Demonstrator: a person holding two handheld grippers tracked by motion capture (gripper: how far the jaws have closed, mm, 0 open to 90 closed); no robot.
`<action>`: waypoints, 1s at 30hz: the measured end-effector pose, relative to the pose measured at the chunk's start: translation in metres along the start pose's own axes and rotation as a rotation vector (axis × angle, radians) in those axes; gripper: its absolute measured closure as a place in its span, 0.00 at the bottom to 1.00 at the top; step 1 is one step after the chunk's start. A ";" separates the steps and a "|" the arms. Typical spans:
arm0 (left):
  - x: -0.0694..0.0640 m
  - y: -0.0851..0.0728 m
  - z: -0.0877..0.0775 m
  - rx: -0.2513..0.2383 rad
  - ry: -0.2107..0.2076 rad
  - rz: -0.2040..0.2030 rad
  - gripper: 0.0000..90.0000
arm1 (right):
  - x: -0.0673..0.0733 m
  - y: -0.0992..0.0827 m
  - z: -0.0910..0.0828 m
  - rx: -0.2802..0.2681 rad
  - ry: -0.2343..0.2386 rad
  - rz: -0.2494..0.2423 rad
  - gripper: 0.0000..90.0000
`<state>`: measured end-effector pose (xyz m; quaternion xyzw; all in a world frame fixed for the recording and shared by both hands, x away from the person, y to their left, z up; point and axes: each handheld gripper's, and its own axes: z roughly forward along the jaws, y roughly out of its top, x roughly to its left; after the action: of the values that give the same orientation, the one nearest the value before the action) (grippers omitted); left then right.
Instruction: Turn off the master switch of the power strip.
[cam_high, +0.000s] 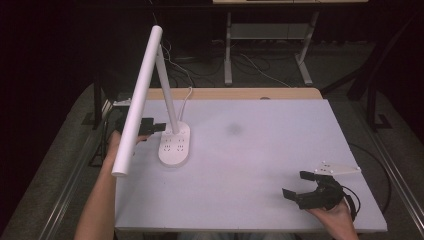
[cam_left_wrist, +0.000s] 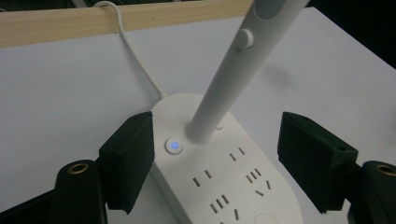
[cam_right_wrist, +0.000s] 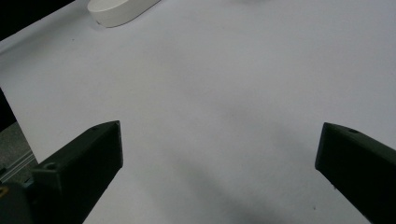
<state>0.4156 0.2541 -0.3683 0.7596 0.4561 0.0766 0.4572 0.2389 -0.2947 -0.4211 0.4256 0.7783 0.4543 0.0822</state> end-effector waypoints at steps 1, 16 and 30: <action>0.001 0.000 0.000 -0.002 0.000 -0.011 0.30 | 0.000 0.000 0.000 -0.001 0.001 -0.001 0.00; 0.021 -0.004 0.005 -0.026 -0.006 -0.110 0.42 | -0.002 0.000 -0.002 0.000 0.001 0.002 0.00; 0.025 -0.006 0.015 -0.006 -0.026 -0.093 0.58 | -0.003 -0.001 -0.004 -0.010 -0.010 0.008 0.00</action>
<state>0.4346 0.2645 -0.3892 0.7371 0.4847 0.0468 0.4686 0.2382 -0.2997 -0.4203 0.4304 0.7740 0.4564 0.0864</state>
